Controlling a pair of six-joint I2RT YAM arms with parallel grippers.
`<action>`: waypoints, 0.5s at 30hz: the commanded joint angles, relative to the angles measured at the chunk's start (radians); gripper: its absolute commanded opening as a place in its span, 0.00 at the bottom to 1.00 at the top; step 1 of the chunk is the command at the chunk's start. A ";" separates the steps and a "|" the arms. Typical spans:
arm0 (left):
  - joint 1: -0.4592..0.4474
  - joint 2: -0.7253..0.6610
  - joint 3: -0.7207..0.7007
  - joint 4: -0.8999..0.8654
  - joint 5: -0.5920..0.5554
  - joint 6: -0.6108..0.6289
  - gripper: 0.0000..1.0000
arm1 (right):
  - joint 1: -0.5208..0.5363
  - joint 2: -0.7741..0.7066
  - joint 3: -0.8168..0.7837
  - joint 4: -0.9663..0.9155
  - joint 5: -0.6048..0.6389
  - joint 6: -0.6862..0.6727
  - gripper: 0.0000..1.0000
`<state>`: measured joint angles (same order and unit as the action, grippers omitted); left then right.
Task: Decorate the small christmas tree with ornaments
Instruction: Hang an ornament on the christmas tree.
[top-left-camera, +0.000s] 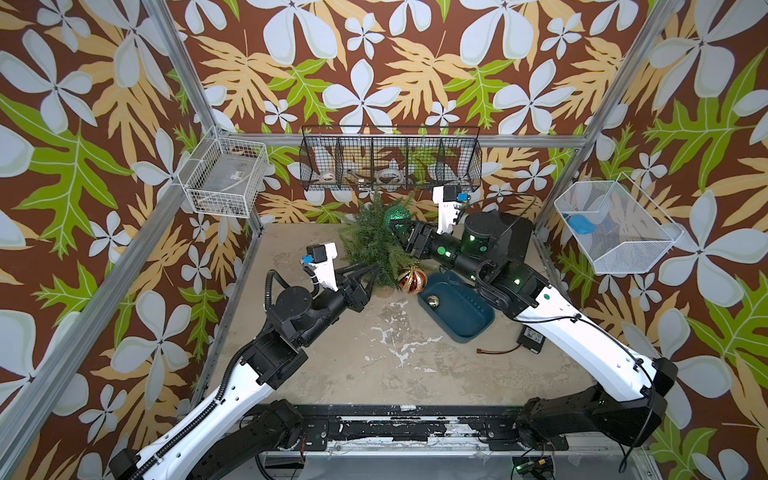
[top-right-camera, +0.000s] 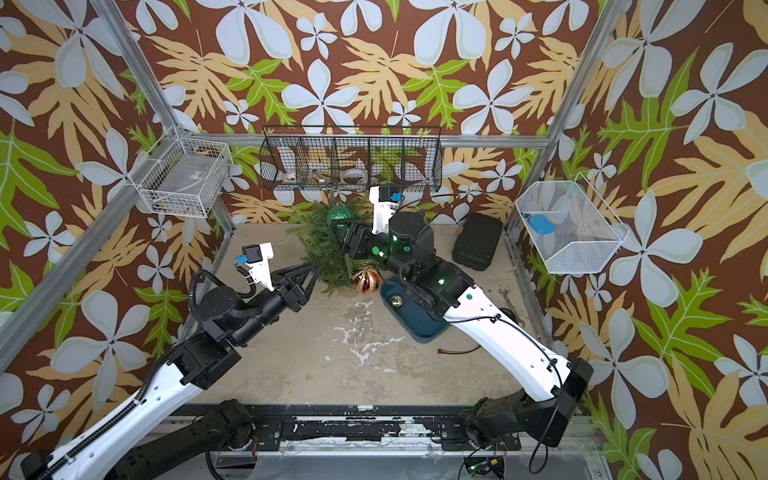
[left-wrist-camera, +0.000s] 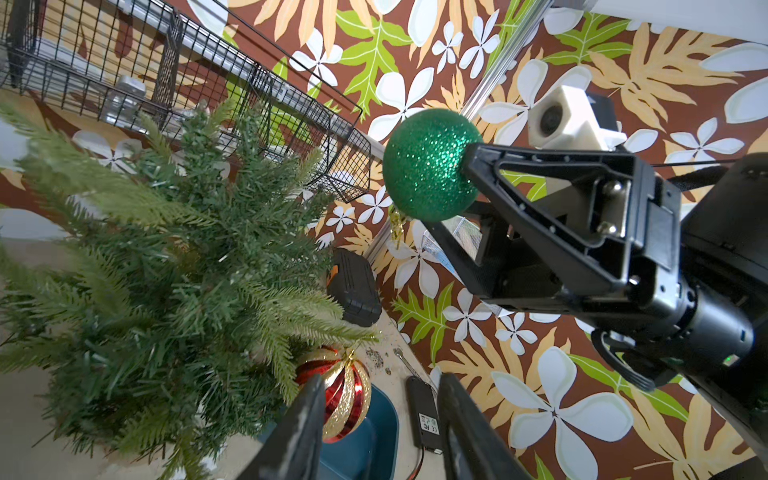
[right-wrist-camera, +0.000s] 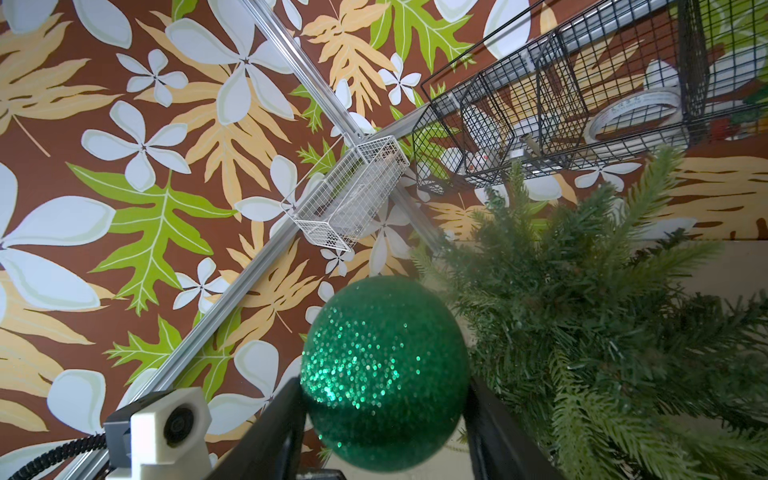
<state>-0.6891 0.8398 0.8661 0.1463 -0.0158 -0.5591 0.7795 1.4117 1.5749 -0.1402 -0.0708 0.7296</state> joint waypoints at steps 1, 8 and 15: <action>0.002 0.033 0.004 0.143 0.058 -0.006 0.44 | -0.001 -0.014 -0.010 0.053 -0.026 0.026 0.60; 0.002 0.138 0.048 0.233 0.108 -0.028 0.35 | -0.001 -0.030 -0.032 0.081 -0.047 0.050 0.60; 0.002 0.193 0.080 0.257 0.111 -0.030 0.34 | -0.002 -0.028 -0.043 0.088 -0.055 0.055 0.60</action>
<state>-0.6884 1.0233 0.9348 0.3553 0.0856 -0.5785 0.7788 1.3842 1.5318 -0.0898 -0.1089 0.7776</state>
